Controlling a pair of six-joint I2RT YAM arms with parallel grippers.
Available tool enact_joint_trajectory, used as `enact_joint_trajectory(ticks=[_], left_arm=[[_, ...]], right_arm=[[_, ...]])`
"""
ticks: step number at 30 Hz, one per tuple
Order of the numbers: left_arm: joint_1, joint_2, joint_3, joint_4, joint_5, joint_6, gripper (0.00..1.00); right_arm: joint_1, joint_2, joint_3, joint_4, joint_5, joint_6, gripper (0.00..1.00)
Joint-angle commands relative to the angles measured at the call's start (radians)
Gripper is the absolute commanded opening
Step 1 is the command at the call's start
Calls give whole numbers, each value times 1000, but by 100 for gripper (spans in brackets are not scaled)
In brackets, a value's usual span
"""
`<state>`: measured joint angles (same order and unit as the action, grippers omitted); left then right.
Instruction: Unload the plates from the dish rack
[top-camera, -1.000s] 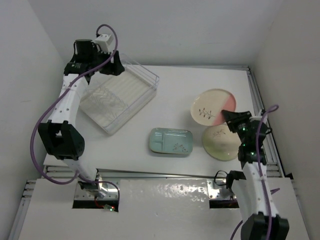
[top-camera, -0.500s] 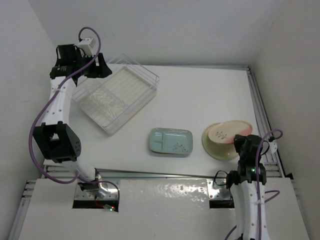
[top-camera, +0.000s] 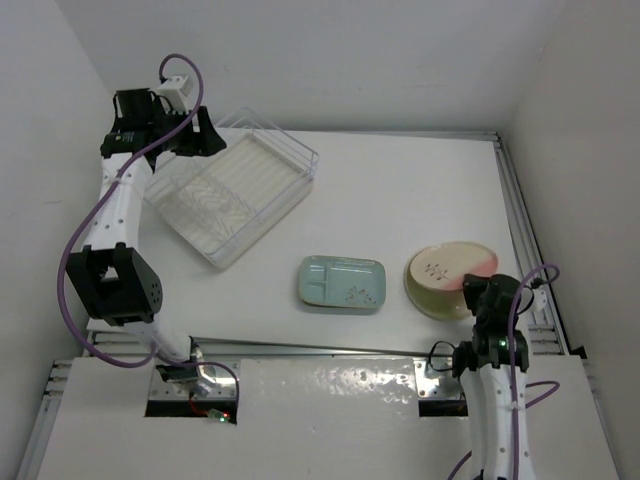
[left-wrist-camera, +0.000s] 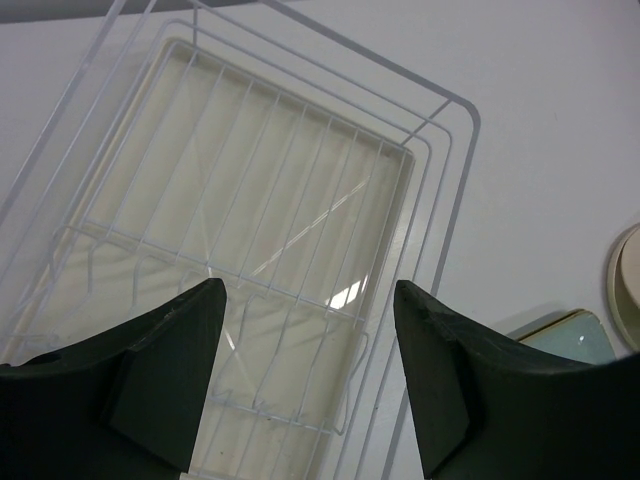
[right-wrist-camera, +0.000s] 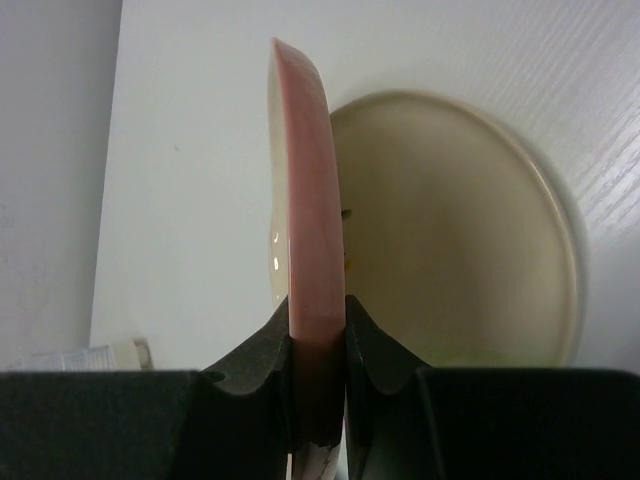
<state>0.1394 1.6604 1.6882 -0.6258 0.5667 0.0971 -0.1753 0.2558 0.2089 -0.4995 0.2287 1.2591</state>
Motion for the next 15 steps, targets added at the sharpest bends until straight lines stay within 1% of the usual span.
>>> enact_joint_trajectory(ticks=[1,3,6,7,8,9,10,12,15], left_arm=[[3,-33,7,26,33,6,66],[3,-31,5,25,44,7,66],[3,-25,4,26,47,7,66],[3,-25,5,26,47,4,66],[5,-22,5,26,47,3,66],[3,-21,5,28,50,1,66],[3,-19,5,29,51,-2,66],[3,-17,5,32,58,-4,66],[3,-17,10,38,56,-10,66]], right_arm=[[0,-13,23,104,-54,43,0],[-1,-26,36,64,-45,30,0],[0,-39,59,-54,35,33,0],[0,-43,64,-86,58,36,4],[0,-44,70,-141,90,39,14],[0,-43,73,-164,103,40,26],[-1,-38,73,-201,109,34,45],[0,-17,67,-240,127,36,51],[-1,17,38,-272,132,54,55]])
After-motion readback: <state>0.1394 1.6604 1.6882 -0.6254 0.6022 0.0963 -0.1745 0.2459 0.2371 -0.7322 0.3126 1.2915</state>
